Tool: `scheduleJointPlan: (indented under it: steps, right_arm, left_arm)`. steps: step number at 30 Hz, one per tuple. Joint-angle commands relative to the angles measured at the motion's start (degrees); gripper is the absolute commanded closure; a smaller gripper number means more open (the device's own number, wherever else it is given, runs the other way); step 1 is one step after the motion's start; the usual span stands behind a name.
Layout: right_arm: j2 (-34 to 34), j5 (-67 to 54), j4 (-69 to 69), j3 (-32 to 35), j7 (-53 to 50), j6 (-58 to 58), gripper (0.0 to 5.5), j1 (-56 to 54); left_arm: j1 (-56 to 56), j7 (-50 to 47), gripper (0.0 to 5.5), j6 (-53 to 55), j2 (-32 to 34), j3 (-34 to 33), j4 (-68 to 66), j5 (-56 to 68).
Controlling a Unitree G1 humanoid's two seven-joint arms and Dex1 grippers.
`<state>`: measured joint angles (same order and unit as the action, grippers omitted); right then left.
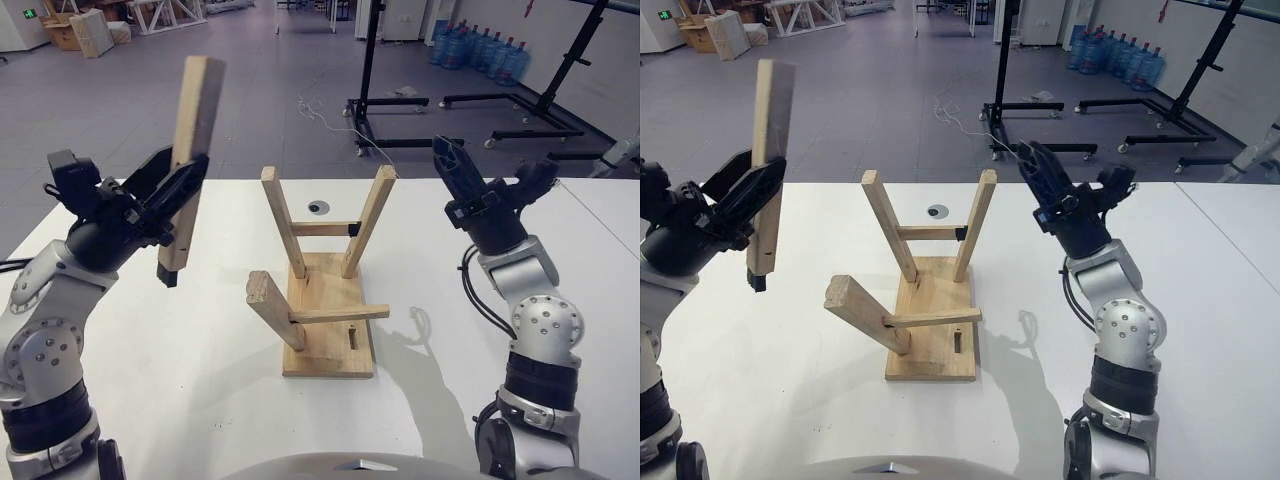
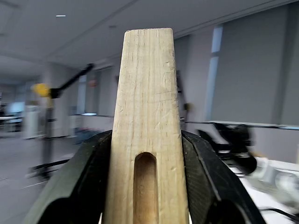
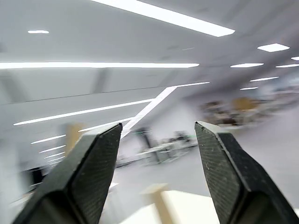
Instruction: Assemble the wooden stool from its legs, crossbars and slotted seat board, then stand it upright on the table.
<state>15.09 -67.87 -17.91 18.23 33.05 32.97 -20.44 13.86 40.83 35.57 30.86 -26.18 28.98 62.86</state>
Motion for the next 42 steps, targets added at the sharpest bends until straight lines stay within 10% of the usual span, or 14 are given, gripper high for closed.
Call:
scheduleJointPlan:
  steps: [1,14,36,42]
  right_arm:
    - [-0.54,-0.88,-0.94,-6.86,6.47,2.53,2.66,-4.08]
    - [-7.28,2.45,1.87,-18.79,12.34,2.22,2.66,-9.62]
    - [-5.47,12.26,5.74,-22.07,14.69,3.58,2.66,-15.82]
    - [-4.67,12.72,6.00,-23.17,16.82,5.52,3.41,-15.86]
  left_arm:
    - [3.37,7.58,3.46,5.07,3.45,4.77,-7.19,3.95]
    - [13.12,18.01,3.46,6.69,4.48,18.04,-11.20,-1.54]
    - [13.74,24.17,3.48,3.40,8.11,20.63,-10.63,-10.30]
    - [13.39,24.16,3.48,3.38,7.75,20.84,-10.36,-10.59]
